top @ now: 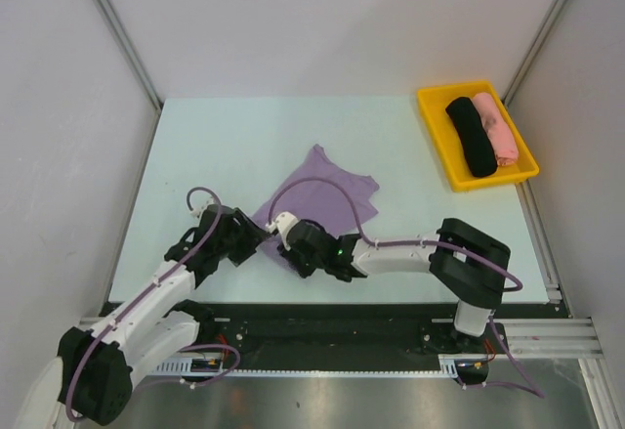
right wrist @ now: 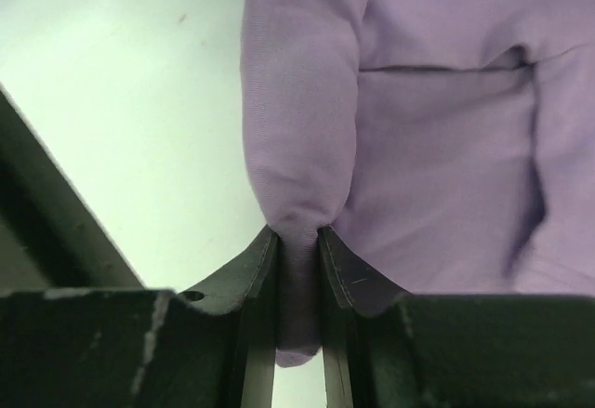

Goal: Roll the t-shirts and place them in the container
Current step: Roll the T-shirt to the center of the board.

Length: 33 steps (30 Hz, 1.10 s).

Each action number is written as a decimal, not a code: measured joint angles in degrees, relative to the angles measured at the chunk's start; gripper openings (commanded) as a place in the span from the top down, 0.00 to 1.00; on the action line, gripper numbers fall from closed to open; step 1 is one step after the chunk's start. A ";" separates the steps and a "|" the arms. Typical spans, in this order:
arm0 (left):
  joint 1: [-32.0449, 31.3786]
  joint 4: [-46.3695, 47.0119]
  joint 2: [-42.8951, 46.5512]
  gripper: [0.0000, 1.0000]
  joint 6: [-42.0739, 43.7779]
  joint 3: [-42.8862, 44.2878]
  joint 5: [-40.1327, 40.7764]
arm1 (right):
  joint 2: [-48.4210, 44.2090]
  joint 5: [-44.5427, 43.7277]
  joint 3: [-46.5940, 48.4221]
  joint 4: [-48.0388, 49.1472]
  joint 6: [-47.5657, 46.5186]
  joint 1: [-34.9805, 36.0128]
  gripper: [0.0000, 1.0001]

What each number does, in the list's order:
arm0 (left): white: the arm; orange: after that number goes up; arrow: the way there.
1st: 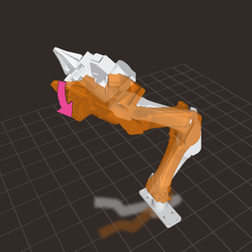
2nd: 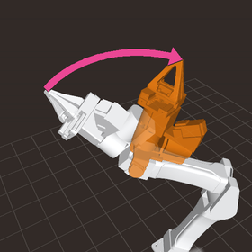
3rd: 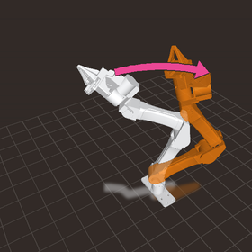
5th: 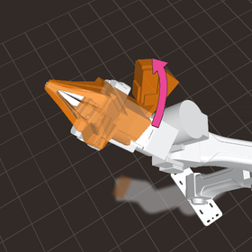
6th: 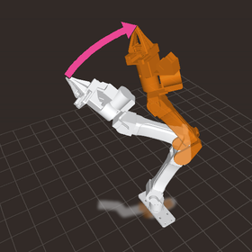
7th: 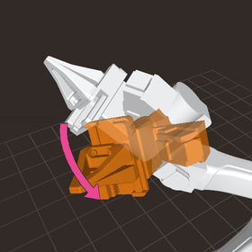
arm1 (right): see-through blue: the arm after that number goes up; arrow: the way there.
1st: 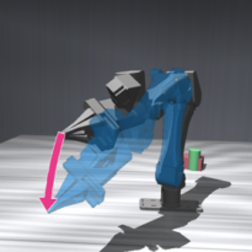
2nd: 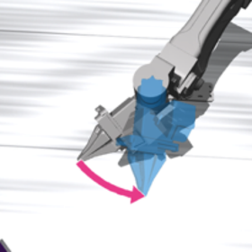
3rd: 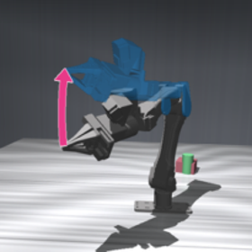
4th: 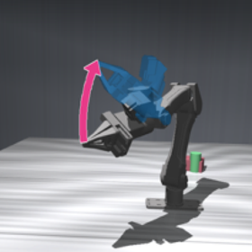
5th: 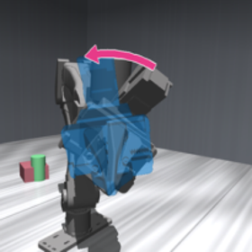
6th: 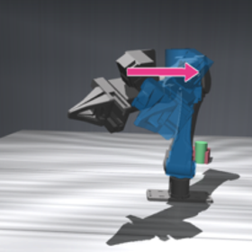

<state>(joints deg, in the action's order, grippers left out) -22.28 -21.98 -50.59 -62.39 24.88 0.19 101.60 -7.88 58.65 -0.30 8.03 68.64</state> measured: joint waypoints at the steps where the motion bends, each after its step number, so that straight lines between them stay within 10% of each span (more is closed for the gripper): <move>1: 0.04 0.00 0.76 0.38 0.17 0.02 -0.15 | 0.00 3.72 -0.28 0.28 1.25 -1.97 0.77; 14: 0.20 6.97 -1.25 0.85 4.76 0.11 -3.76 | 2.05 30.97 -4.13 6.14 13.79 -16.59 0.76; 20: 0.20 12.81 -7.28 0.90 5.49 0.11 -5.75 | 2.86 33.62 -4.22 7.10 15.93 -17.27 0.74; 33: 0.20 22.56 -19.30 0.92 5.44 0.09 -6.43 | -2.40 24.87 -4.92 2.45 16.31 -16.33 0.39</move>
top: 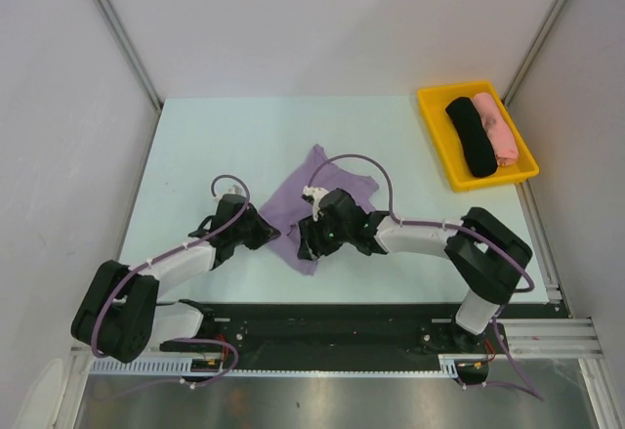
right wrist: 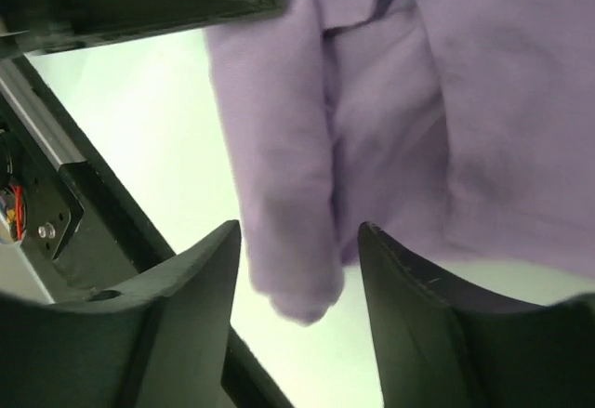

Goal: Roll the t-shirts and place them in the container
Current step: Roll the T-shirt to the center of the board.

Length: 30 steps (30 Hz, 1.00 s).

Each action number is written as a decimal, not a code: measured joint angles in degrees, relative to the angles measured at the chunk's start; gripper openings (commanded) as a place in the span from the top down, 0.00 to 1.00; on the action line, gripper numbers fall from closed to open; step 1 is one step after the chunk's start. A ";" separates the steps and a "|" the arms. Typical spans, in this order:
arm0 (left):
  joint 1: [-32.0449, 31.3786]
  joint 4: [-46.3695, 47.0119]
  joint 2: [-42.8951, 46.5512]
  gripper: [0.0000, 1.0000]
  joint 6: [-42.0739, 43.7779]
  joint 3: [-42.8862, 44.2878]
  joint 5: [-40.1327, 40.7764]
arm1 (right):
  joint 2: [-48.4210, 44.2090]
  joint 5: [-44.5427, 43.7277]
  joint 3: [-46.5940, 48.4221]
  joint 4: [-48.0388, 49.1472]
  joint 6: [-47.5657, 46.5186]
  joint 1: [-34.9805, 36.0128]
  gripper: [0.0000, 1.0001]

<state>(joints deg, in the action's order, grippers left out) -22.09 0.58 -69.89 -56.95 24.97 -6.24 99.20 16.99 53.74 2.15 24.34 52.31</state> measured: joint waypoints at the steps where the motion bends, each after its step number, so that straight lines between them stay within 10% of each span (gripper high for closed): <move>1: 0.00 0.63 -0.74 0.92 0.00 0.00 0.00 | -1.57 -2.80 -0.02 -0.90 -0.48 0.79 0.37; 9: 0.00 3.48 -4.83 0.92 0.00 0.37 -0.15 | -10.10 -24.46 0.33 -4.44 -7.87 14.64 0.32; 23: 0.00 3.52 -6.95 0.84 0.04 2.19 -0.68 | 5.33 -42.73 7.28 -9.38 -20.87 21.22 0.36; 30: 0.04 0.50 -5.03 0.47 1.84 4.52 -1.62 | 6.05 -40.70 7.80 -10.27 -20.87 19.23 0.53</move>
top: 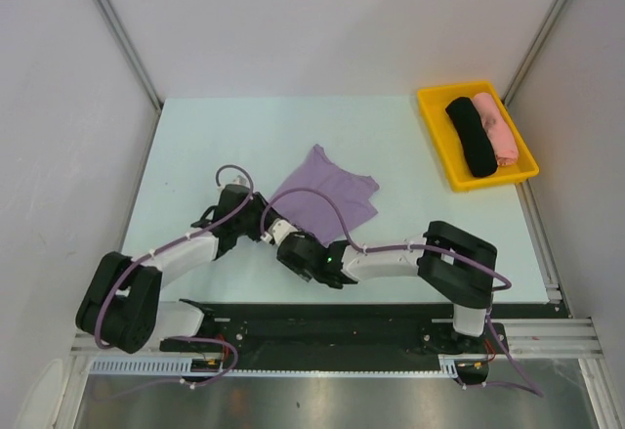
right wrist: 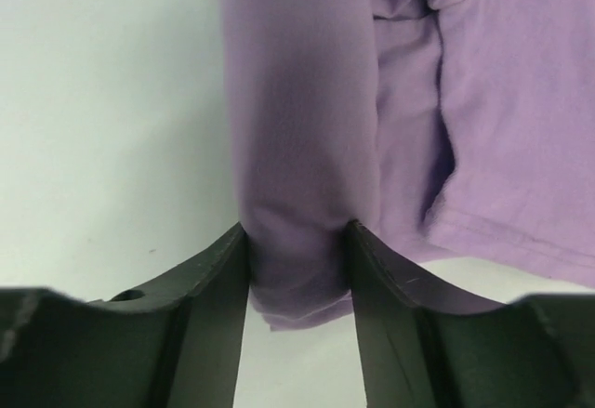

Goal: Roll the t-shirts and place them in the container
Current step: Roll the T-shirt to the center of the board.

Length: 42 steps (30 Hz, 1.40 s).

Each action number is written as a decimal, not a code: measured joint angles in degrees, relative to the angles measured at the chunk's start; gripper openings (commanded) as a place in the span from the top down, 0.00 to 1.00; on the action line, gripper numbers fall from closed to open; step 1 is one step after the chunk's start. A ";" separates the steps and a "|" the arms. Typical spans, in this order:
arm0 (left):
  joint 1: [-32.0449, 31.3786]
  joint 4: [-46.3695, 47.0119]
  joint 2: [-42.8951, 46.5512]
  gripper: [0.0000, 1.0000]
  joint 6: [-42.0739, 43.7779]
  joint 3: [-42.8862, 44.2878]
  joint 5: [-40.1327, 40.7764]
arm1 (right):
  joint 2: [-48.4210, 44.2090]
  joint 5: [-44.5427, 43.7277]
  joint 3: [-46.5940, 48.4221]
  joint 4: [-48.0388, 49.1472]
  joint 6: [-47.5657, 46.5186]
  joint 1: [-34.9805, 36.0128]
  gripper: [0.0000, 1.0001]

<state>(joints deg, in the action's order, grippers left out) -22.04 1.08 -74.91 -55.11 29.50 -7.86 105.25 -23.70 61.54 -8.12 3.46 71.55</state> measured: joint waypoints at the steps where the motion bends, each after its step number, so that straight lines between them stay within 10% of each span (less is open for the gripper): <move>1: 0.07 -0.66 0.85 0.44 0.22 0.46 -0.09 | 0.00 1.07 0.00 0.02 0.20 -0.81 0.54; 8: 3.06 -5.03 10.54 0.40 1.75 2.14 0.07 | -3.19 18.93 -1.84 1.62 3.23 -9.53 0.61; 15: 4.09 -5.73 15.37 0.66 4.04 2.12 -1.51 | -3.32 44.81 -5.25 7.96 10.36 -22.21 0.62; 22: 3.30 -0.57 11.08 0.69 4.13 -0.83 -6.80 | 2.23 62.23 -5.92 15.58 19.02 -29.68 0.63; 32: 1.60 5.97 0.15 0.72 4.04 -1.36 -9.11 | 5.68 70.71 -7.13 21.79 26.21 -33.73 0.62; 42: 1.20 9.16 -9.11 0.71 2.58 2.93 -10.29 | 1.95 66.25 -9.64 21.44 28.39 -34.71 0.40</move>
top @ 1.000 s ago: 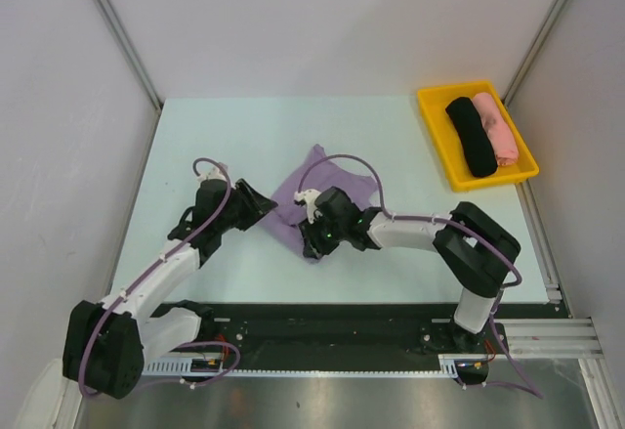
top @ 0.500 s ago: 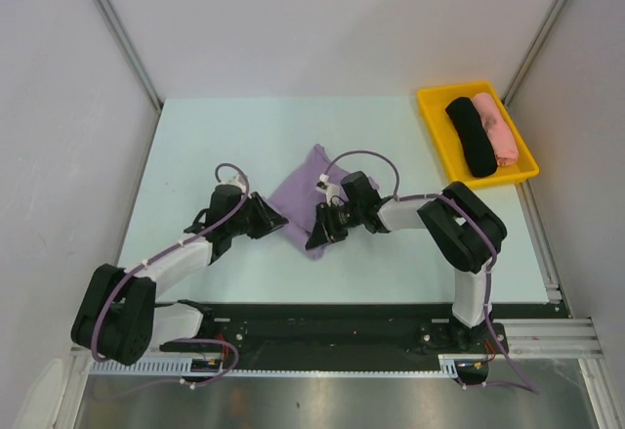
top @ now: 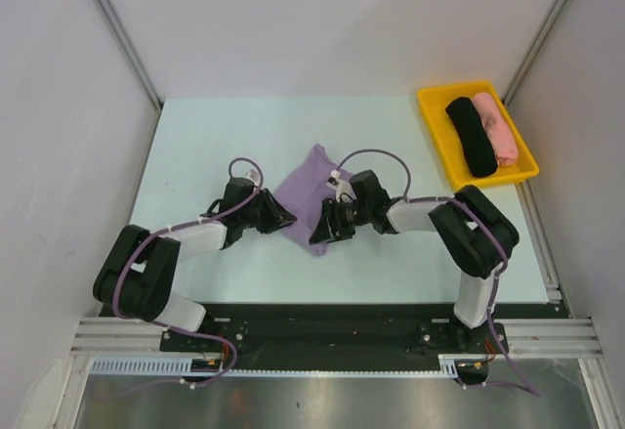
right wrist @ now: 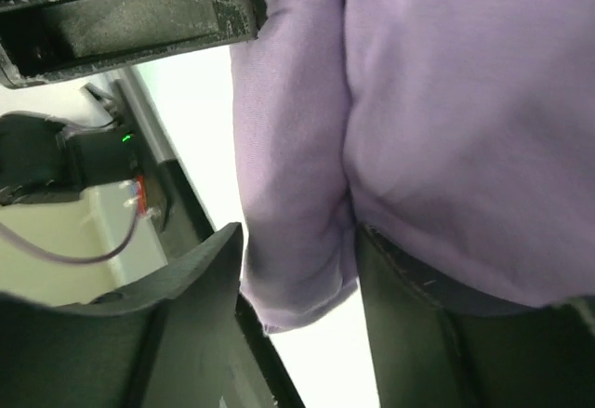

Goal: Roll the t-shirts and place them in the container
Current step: Roll the T-shirt to the center of the board.

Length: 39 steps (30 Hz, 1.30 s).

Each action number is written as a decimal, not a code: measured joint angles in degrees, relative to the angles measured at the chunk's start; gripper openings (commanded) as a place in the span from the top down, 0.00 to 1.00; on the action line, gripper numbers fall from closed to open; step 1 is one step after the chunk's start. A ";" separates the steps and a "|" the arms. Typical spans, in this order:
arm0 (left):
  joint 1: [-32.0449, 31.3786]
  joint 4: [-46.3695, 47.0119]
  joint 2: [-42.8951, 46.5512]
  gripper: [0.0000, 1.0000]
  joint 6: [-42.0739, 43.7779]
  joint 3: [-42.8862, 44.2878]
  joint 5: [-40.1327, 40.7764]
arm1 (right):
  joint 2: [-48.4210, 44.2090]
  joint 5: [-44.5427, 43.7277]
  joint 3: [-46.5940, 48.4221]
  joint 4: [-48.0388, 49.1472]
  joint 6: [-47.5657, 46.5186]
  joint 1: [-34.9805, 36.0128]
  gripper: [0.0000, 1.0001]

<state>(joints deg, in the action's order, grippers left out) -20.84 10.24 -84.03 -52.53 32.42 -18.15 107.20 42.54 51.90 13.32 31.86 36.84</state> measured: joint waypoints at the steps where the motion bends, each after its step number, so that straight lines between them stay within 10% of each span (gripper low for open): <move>1: -0.04 -0.09 -0.11 0.71 -0.11 0.17 0.09 | -1.44 -1.97 -0.26 -1.22 -0.46 0.26 0.39; 10: -0.50 -2.80 -1.64 0.70 -1.11 2.97 1.49 | -20.33 -36.06 -0.50 -12.87 -10.29 14.99 0.35; 18: -0.94 -2.99 -4.44 0.70 -1.57 5.42 1.44 | -17.03 -53.27 2.73 -15.91 -21.49 25.79 0.35; 29: -1.49 -3.96 -5.88 0.67 -1.60 8.02 1.86 | -2.47 -64.46 9.11 -16.96 -29.05 28.15 0.31; 39: -1.46 -8.35 -2.05 0.40 -0.50 10.34 3.96 | -1.18 -65.37 10.01 -17.79 -27.87 26.40 0.29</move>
<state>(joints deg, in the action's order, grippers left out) -22.31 1.89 -86.08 -53.04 42.76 -14.20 106.02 -22.83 61.91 -4.47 3.99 63.24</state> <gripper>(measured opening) 0.520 0.710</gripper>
